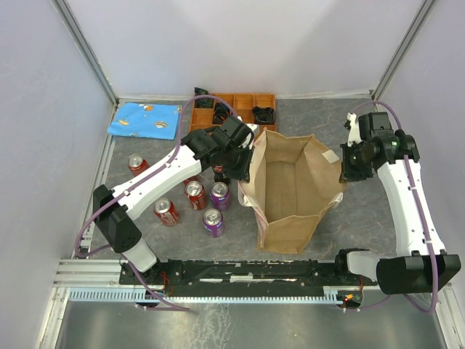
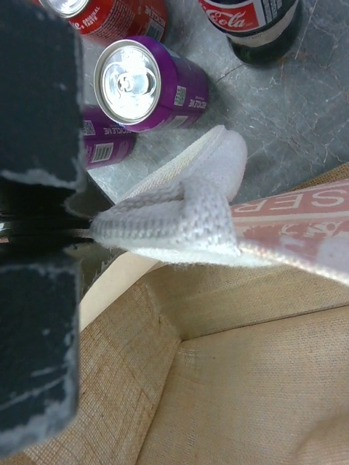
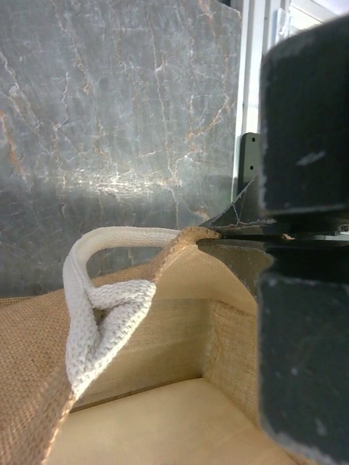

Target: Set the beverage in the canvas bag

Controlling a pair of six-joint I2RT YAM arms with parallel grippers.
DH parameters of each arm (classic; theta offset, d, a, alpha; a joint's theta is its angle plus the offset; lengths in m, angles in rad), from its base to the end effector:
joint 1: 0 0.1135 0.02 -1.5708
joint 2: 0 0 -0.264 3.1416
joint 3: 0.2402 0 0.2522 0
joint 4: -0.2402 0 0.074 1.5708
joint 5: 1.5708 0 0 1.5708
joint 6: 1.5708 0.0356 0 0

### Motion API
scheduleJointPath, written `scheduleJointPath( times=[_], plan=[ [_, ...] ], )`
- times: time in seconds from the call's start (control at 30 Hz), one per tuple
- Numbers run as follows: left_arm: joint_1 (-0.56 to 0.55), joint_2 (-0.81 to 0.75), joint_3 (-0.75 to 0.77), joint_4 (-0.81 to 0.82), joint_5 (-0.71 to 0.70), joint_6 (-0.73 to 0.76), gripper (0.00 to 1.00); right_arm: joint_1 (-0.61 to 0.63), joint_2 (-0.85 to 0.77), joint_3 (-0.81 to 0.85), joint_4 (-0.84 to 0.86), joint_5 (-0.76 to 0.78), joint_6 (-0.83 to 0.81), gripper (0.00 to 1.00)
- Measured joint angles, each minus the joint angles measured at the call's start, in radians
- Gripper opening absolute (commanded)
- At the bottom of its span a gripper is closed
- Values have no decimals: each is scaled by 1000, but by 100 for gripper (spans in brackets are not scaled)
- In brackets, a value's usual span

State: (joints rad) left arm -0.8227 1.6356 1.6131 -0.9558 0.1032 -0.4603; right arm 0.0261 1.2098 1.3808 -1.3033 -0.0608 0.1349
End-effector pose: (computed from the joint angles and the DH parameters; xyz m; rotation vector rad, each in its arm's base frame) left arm 0.2316 -0.2550 0.3407 0.5214 2.6130 -0.5969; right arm 0.2043 0.0075 0.3621 0.1289 2.7034 0.1305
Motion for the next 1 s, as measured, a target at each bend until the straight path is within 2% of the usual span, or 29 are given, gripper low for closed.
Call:
scheduleJointPath(
  times=[0.47,0.5,0.53,0.57,0.6,0.63,0.67,0.7,0.8,0.87,1.0],
  plan=[
    [17,-21,-3,-8,-31,6,3,38,135,64,64,-27,6,0],
    [20,-25,-6,-8,-33,7,5,45,141,64,70,-27,9,0],
    [23,-29,-9,-8,-34,7,19,54,146,64,75,-27,12,0],
    [25,-31,-11,-9,-35,8,37,61,150,64,78,-27,16,4],
    [26,-32,-12,-11,-35,12,56,67,152,64,80,-27,18,16],
    [26,-32,-12,-6,-40,20,71,72,153,64,81,-27,22,28],
    [27,-34,-11,-1,-42,33,78,74,153,64,80,-27,29,40],
    [30,-35,-10,2,-42,40,81,77,153,64,80,-25,31,51],
    [32,-35,10,10,-42,48,86,77,143,54,87,-21,33,67],
    [33,-35,37,19,-42,57,90,77,127,41,89,-17,34,72],
    [38,-40,111,51,-50,75,95,77,99,28,88,-18,36,76]
  ],
)
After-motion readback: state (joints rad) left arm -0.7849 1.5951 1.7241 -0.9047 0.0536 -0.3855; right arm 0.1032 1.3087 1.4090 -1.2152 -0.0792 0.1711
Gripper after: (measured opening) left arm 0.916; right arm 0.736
